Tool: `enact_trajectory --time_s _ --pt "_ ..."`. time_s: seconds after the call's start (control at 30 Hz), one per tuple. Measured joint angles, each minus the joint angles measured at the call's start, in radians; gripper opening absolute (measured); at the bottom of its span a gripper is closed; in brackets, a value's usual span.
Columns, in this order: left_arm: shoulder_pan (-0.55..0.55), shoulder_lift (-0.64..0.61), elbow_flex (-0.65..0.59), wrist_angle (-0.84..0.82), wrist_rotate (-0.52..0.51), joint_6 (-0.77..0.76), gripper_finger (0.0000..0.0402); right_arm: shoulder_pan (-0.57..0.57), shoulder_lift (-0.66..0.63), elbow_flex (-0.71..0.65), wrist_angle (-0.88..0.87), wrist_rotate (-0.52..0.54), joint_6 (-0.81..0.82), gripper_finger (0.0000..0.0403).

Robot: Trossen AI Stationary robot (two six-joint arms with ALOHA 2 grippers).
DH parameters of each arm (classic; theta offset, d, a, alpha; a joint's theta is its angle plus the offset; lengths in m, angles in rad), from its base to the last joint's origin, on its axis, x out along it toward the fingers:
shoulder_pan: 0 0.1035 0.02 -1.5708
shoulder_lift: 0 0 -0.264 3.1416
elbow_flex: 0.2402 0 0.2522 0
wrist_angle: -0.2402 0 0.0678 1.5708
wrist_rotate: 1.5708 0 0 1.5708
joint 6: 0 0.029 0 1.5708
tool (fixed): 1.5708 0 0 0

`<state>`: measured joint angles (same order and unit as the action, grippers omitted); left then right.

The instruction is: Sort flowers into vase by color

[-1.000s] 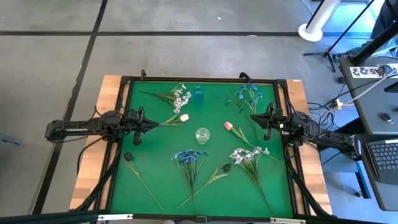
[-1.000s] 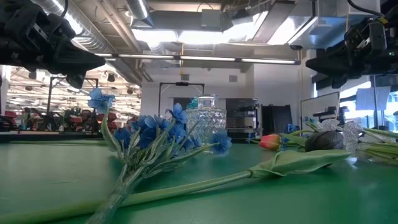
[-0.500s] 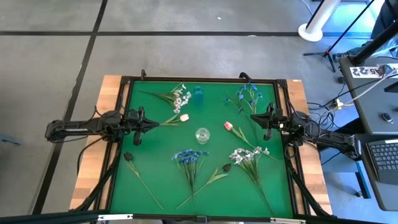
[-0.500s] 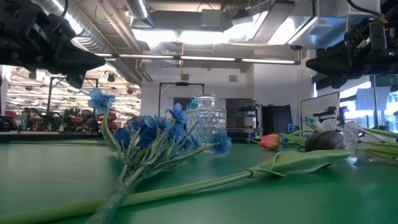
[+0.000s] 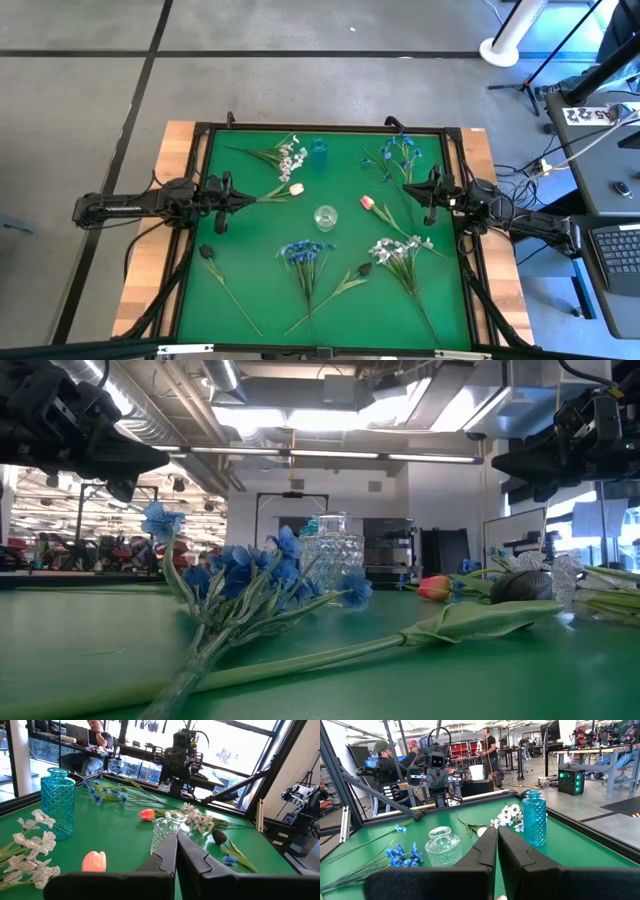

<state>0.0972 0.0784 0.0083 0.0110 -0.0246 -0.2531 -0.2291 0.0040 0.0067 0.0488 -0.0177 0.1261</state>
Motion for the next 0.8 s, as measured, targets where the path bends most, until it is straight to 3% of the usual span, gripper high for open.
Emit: enact_trajectory --time_s 0.8 --pt "0.0 0.0 0.0 0.0 0.0 0.0 0.0 0.0 0.0 0.0 -0.015 0.0 0.0 0.0017"
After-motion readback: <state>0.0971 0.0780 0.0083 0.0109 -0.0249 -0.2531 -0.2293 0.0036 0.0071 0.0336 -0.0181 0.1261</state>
